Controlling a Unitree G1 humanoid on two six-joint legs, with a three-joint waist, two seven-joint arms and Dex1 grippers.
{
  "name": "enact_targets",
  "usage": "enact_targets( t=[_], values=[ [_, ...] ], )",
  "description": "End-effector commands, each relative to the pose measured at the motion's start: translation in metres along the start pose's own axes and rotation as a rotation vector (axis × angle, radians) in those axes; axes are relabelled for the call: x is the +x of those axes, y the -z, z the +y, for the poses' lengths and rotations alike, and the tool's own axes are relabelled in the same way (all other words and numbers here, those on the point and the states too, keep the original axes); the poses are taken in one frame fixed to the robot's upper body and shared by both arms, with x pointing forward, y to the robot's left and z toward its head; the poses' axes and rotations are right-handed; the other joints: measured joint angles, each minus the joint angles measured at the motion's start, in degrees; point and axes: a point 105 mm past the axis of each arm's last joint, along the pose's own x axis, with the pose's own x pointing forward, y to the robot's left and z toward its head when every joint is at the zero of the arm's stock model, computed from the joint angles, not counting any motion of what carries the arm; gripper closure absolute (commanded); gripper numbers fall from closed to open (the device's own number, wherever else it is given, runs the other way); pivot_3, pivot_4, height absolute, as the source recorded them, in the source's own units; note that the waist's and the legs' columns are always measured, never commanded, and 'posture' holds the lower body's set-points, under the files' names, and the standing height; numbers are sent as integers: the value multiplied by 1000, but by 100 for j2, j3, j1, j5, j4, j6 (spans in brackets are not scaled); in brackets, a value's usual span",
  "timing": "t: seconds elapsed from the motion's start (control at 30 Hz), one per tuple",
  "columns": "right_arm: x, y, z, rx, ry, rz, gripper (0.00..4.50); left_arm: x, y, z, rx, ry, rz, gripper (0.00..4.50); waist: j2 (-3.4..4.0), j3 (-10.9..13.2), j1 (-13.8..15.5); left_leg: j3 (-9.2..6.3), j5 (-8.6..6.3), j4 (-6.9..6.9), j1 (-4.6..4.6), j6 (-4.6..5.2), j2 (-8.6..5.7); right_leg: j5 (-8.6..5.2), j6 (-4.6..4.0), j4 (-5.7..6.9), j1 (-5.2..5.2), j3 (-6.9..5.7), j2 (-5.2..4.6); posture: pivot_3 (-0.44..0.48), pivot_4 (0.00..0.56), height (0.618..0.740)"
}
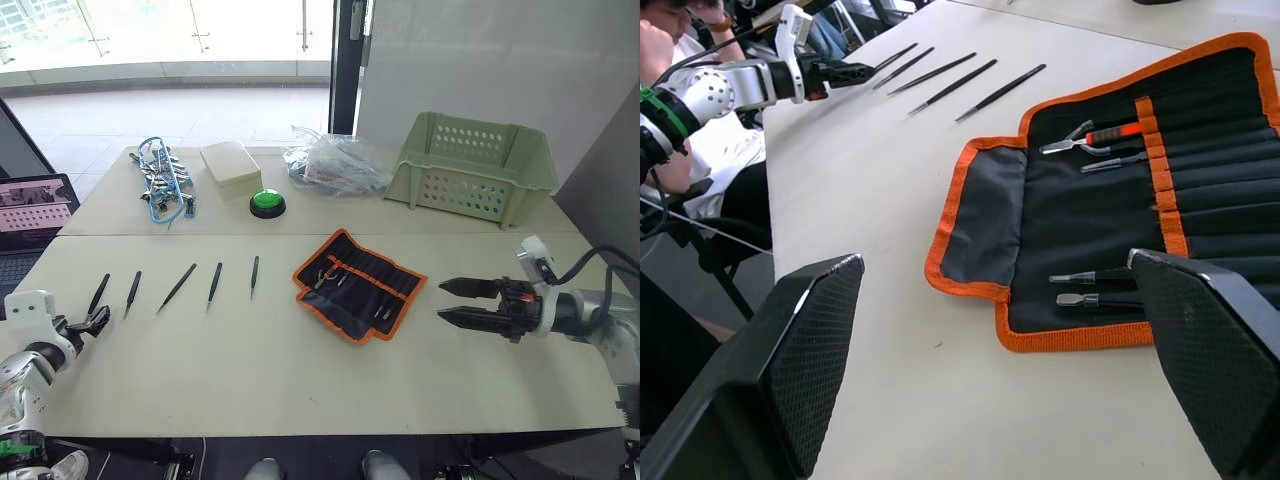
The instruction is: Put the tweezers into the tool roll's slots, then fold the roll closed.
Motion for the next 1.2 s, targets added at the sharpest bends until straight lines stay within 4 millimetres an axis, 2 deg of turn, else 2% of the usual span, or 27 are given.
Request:
enact_targets(
  t=[0.03,0.2,0.5,0.63,0.73,0.8,0.9,0.97,1.03,1.2],
  values=[
    [-8,-9,6,-54,5,-23,0,7,4,-1,-38,24,46,7,2,-1,15,0,0,0,0,0,-1,0,0,0,1,0,-1,0,150,740],
    [-18,0,6,-44,34,-28,0,14,5,-5,17,48,67,1432,5,-2,69,2,0,0,2,-1,-7,0,1,2,3,2,-6,0,150,740],
    [-22,7,7,-43,39,-35,0,18,-4,-7,60,51,26,4451,5,-2,161,2,2,2,2,-2,-10,1,2,1,7,2,-10,0,150,740],
    [-20,8,8,-43,36,-37,0,15,-15,-3,52,37,-28,4480,5,-2,150,1,1,2,2,-2,-9,1,2,1,6,1,-9,0,150,740],
    [-19,9,8,-44,26,-40,0,9,-46,-13,25,96,-159,4480,-1,1,143,1,1,2,0,-2,-8,1,2,1,4,1,-9,0,150,740],
    [-19,8,8,-46,26,-43,0,4,-63,-28,49,158,-209,4480,-11,3,142,1,1,2,-2,-2,-7,1,2,2,1,1,-8,0,150,740],
    [-17,8,9,-49,26,-43,0,-3,-82,-59,76,283,-246,4480,-14,3,153,-1,2,2,-12,-3,-6,1,2,2,-8,1,-8,0,150,740],
    [-15,7,10,-51,25,-43,0,-8,-96,-82,5,401,-285,4480,-14,3,153,-1,2,3,-14,-3,-7,1,2,2,-8,1,-10,0,150,740],
    [-12,7,9,-63,30,-40,0,-10,-99,-107,25,502,-259,4480,-14,3,143,-1,2,3,-13,-3,-7,1,2,2,-8,1,-9,0,150,740],
    [-2,4,3,-165,104,-49,0,-21,-94,-193,114,814,-113,4480,-14,3,135,-1,2,4,-13,-3,-7,1,2,2,-6,1,-6,0,150,740]
  ],
)
